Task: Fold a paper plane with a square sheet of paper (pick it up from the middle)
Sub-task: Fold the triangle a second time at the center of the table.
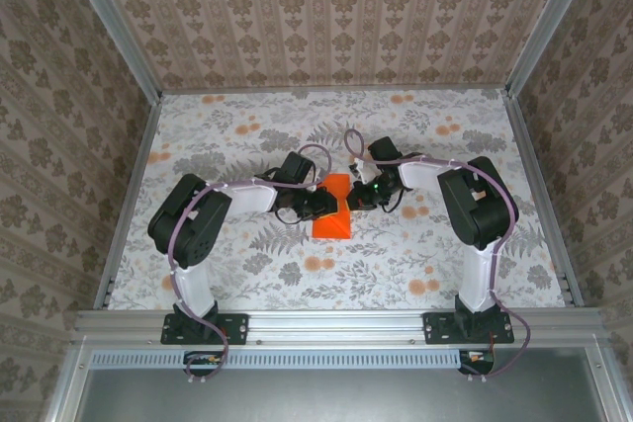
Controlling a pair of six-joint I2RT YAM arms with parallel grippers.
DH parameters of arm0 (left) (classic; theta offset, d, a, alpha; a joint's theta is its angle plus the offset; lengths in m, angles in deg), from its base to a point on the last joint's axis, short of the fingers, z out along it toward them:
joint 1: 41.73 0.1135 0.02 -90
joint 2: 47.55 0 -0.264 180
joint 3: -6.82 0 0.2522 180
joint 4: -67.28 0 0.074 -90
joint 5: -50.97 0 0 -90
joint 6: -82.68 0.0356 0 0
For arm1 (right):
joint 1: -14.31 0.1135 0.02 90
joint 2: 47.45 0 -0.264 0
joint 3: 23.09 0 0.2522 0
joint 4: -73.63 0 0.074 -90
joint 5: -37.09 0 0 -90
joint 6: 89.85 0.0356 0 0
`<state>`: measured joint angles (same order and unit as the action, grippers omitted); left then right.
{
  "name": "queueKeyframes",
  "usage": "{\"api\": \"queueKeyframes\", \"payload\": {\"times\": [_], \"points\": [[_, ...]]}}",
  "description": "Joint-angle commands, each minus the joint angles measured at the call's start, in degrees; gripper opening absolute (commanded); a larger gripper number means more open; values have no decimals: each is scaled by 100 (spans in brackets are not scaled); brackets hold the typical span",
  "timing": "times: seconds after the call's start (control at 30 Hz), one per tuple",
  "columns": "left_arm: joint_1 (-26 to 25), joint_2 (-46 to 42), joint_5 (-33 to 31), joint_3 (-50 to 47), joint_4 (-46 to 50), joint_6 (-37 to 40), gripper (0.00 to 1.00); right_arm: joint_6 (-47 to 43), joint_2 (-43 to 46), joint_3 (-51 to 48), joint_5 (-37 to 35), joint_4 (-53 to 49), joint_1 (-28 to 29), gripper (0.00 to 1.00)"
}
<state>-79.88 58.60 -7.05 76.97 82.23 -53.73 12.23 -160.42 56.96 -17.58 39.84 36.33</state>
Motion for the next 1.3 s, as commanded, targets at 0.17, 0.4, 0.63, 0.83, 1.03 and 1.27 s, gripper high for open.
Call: {"api": "queueKeyframes", "payload": {"times": [0.17, 0.4, 0.63, 0.83, 1.03, 1.27], "points": [[33, 142, -70, -61, 172, 109, 19, -72, -155, 138, 104, -249, 29, 4], [27, 185, -52, -43, 183, 115, 18, -87, -163, 122, 21, -304, 30, 4], [27, 212, -99, -50, 242, 116, 18, -83, -201, 141, 18, -318, 30, 4], [27, 230, -233, -127, 364, 104, 17, -74, -217, 146, 18, -328, 36, 5], [27, 273, -307, -287, 408, 67, 16, -74, -226, 146, 20, -341, 31, 5], [27, 301, -386, -487, 372, 5, 13, -38, -196, 155, 27, -360, 30, 7]]}}
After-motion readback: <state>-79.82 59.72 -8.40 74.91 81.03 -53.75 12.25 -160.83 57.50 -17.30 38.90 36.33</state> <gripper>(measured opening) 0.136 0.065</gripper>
